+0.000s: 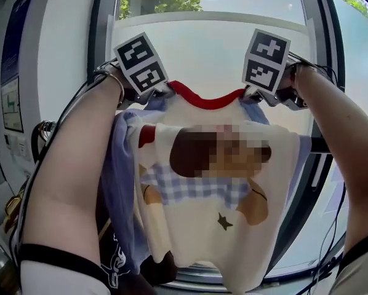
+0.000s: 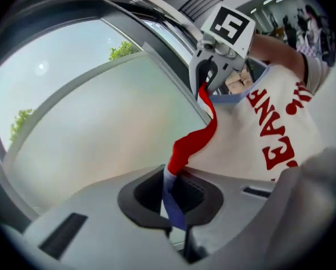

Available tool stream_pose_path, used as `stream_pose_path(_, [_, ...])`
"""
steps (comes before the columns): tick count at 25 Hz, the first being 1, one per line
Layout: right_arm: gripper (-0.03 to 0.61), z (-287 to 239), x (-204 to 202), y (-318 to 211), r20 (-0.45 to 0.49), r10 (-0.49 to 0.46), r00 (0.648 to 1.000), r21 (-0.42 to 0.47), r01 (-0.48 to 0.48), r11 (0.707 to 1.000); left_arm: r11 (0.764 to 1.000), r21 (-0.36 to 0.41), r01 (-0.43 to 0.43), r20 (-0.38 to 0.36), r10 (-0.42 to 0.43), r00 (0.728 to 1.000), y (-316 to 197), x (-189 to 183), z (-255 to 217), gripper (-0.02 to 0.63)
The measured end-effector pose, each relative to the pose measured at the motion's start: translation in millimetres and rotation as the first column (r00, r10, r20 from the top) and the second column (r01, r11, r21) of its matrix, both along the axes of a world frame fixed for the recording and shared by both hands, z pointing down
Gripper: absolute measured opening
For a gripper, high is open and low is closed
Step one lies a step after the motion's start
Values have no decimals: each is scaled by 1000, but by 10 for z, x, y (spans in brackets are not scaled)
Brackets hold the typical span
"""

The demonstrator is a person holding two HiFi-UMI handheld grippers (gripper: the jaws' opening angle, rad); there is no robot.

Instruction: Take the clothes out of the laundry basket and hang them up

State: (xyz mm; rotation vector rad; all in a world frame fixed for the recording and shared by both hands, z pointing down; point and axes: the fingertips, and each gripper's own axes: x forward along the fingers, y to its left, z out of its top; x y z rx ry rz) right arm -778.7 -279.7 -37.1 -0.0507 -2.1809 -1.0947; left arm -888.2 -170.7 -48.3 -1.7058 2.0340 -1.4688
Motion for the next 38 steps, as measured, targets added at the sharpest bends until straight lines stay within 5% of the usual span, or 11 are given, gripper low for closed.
stream_pose_path(3, [35, 274, 8, 249, -50, -94, 994, -183, 83, 980, 992, 5, -125, -133, 124, 983, -90, 217, 245, 32])
stream_pose_path(7, [80, 449, 6, 647, -78, -241, 967, -339, 202, 919, 954, 88, -287, -259, 300, 918, -205, 641, 308, 285])
stream_pose_path(10, [147, 404, 13, 869, -55, -322, 945, -371, 280, 885, 937, 120, -328, -260, 349, 901, -215, 766, 263, 295])
stream_pose_path(16, [192, 300, 129, 1032, -15, -391, 920, -430, 347, 834, 878, 239, -415, -359, 477, 802, -9, 1027, 62, 295])
stream_pose_path(20, [192, 161, 218, 1232, 67, -439, 896, -527, 406, 747, 919, 138, -370, -314, 395, 863, 107, 983, 35, 295])
stream_pose_path(22, [200, 110, 238, 1260, 90, -452, 887, -531, 427, 732, 945, 73, -320, -314, 326, 892, 157, 938, 56, 295])
stream_pose_path(25, [209, 136, 195, 1172, 71, -437, 897, -476, 415, 775, 970, -6, -242, -392, 220, 893, 234, 856, 169, 295])
stream_pose_path(30, [215, 478, 161, 443, -109, -67, 992, -228, 41, 973, 993, -110, -37, -379, -7, 925, 544, 531, 315, 296])
stream_pose_path(33, [269, 595, 269, 319, -198, -23, 980, -193, -16, 981, 982, -191, 8, -334, -73, 940, 767, 447, 349, 328])
stream_pose_path(36, [279, 488, 276, 580, -158, -134, 978, -277, 86, 957, 998, -47, -45, -376, 24, 926, 854, 653, 57, 335])
stream_pose_path(38, [279, 404, 272, 692, -119, -174, 978, -299, 132, 945, 997, 25, -79, -301, 83, 950, 818, 696, -100, 334])
